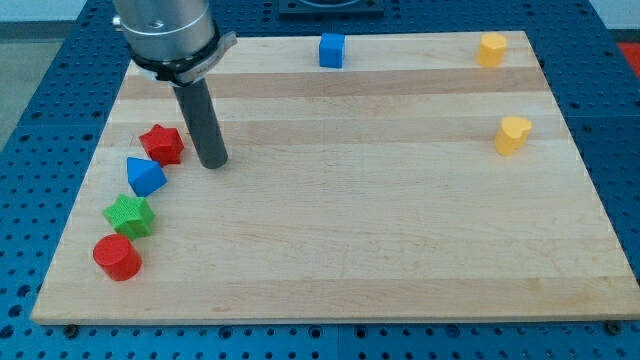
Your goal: Slightly move the red star to the left side
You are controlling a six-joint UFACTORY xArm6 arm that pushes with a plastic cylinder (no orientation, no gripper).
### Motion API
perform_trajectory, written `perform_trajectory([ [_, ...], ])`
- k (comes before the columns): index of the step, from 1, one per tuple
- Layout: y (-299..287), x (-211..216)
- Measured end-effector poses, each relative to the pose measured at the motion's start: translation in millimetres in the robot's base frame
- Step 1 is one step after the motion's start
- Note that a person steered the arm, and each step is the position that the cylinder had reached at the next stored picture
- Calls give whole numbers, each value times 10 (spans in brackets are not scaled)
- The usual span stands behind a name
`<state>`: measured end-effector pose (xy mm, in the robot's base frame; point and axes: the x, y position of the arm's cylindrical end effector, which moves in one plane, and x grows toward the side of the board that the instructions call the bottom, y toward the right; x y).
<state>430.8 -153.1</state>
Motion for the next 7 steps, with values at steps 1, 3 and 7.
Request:
perform_trajectory([
  [1,-69,-76],
  [3,-191,-193],
  [7,-474,-193],
])
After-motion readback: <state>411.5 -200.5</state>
